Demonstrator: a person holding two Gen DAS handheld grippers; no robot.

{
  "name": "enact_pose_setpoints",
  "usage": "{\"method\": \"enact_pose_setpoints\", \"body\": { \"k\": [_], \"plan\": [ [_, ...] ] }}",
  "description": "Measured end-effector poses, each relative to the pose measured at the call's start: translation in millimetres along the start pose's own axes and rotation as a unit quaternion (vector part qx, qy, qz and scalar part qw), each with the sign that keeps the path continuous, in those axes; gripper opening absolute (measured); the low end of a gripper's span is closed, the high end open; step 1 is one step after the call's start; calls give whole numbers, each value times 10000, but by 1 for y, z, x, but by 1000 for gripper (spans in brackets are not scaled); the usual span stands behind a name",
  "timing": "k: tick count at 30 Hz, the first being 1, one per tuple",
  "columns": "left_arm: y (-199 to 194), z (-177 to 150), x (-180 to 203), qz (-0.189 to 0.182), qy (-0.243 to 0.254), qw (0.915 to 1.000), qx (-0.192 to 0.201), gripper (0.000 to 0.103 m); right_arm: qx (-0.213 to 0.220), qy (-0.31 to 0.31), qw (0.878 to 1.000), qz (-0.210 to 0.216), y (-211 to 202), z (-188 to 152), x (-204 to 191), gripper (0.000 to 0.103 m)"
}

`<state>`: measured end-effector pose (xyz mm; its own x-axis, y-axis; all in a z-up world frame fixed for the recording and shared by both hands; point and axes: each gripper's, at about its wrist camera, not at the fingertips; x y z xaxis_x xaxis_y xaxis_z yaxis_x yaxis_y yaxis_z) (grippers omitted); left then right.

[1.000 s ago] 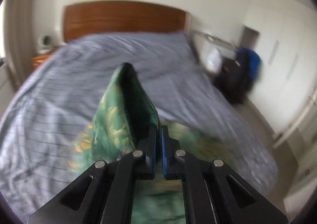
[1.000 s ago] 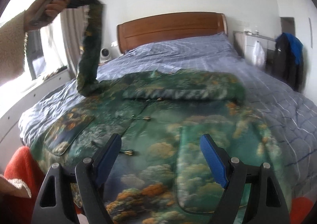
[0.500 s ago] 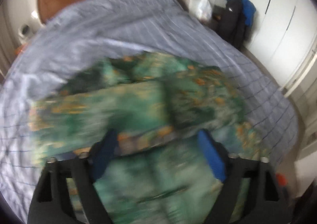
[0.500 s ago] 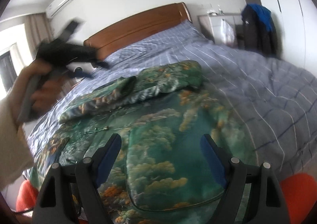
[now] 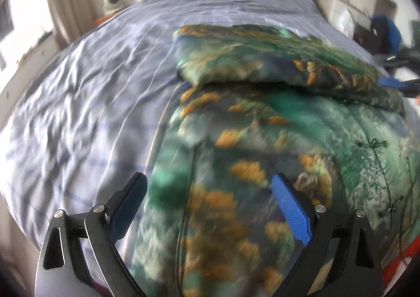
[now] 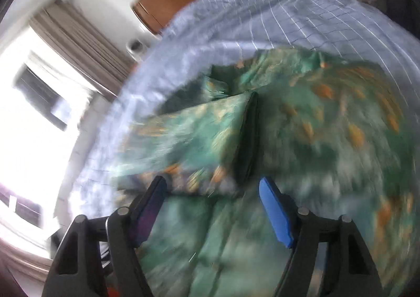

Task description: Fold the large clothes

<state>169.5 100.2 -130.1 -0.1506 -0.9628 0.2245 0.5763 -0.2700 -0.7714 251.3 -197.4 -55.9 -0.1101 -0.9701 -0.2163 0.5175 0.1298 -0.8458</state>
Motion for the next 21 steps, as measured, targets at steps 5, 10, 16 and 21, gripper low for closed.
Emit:
{"method": "enact_pose_setpoints", "body": {
  "k": [5, 10, 16, 21],
  "plan": [
    [-9, -7, -9, -14, -122, 9999, 78, 96, -630, -320, 9974, -101, 50, 14, -24, 13],
    [-8, 0, -20, 48, -164, 9997, 178, 96, 475, -50, 9986, -210, -5, 28, -12, 13],
    [9, 35, -10, 117, 98, 9999, 13, 96, -471, 365, 9978, -275, 46, 4, 6, 13],
    [50, 83, -6, 560, 263, 9980, -126, 96, -278, 679, 9973, -70, 45, 1, 19, 13]
  ]
}}
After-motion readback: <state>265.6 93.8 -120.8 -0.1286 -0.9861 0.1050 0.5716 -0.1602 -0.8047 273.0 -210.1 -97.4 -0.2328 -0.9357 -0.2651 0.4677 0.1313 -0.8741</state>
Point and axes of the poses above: each gripper's, at about its wrist camera, not at the fingertips, and y roughly the way its jaws point, x to its right, z to its top, and after that the axes turned 15 degrees about -z, right-handed
